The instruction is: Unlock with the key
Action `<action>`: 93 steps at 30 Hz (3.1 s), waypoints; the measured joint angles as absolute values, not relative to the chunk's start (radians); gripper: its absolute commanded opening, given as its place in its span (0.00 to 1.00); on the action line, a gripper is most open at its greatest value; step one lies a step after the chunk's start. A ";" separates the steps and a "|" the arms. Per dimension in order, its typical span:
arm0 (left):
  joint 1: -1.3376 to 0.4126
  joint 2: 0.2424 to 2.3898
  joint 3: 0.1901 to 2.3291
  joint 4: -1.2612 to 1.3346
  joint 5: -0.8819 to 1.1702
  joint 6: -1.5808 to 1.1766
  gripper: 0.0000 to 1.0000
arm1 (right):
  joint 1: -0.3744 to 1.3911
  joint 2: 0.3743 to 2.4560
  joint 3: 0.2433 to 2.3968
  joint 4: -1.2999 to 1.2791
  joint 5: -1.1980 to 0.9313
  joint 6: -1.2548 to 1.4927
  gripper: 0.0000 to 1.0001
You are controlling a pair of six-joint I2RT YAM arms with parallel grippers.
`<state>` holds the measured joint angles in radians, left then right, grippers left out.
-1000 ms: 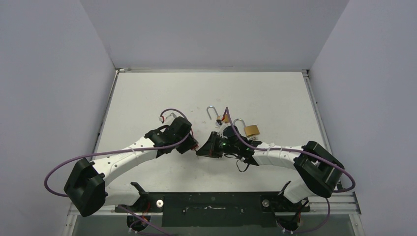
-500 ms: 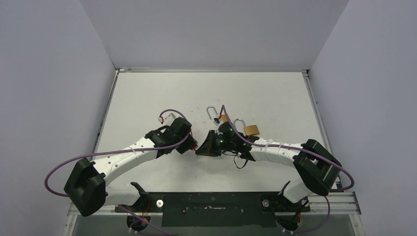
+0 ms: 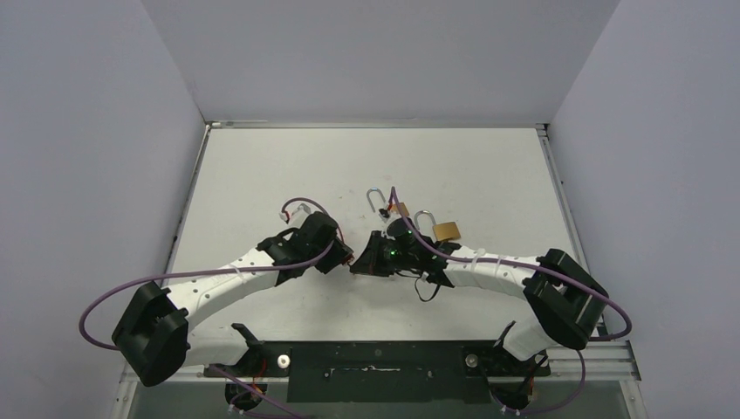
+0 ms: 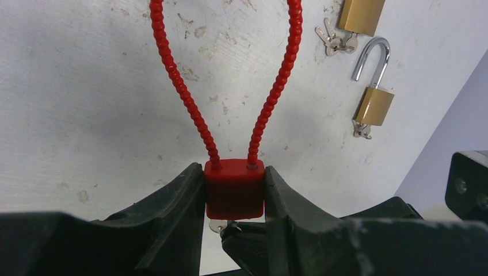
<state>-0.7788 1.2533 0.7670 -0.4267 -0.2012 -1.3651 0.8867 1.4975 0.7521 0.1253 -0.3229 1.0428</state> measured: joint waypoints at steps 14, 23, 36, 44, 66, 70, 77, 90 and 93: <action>-0.780 1.136 0.711 -0.365 -0.198 -1.403 0.00 | 0.847 1.435 0.717 0.208 -0.426 0.813 0.00; -0.791 1.126 0.711 -0.363 -0.215 -1.430 0.00 | 0.845 1.419 0.734 0.162 -0.418 0.750 0.00; -0.795 1.168 0.704 -0.382 -0.335 -1.454 0.00 | 0.919 1.551 0.902 0.006 -0.275 0.826 0.00; -0.795 1.142 0.667 -0.360 -0.326 -1.459 0.00 | 0.910 1.550 0.820 0.140 -0.314 0.831 0.00; -0.797 1.122 0.648 -0.314 -0.280 -1.460 0.00 | 0.845 1.578 0.858 0.121 -0.417 0.872 0.00; -0.792 1.120 0.641 -0.319 -0.299 -1.460 0.00 | 0.852 1.618 0.920 0.055 -0.417 0.873 0.00; -0.790 1.104 0.634 -0.334 -0.308 -1.463 0.00 | 0.873 1.617 0.921 0.053 -0.383 0.857 0.14; -0.822 1.012 0.630 -0.304 -0.213 -1.467 0.00 | 0.875 1.278 0.589 0.385 -0.342 0.807 0.51; -0.822 1.012 0.635 -0.313 -0.213 -1.457 0.00 | 0.889 1.228 0.581 0.404 -0.323 0.800 0.43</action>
<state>-0.8215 1.0122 0.6346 -0.3134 -0.2127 -1.4574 0.8886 1.2282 0.5812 0.4042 -0.3229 0.7998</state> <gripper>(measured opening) 0.340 0.505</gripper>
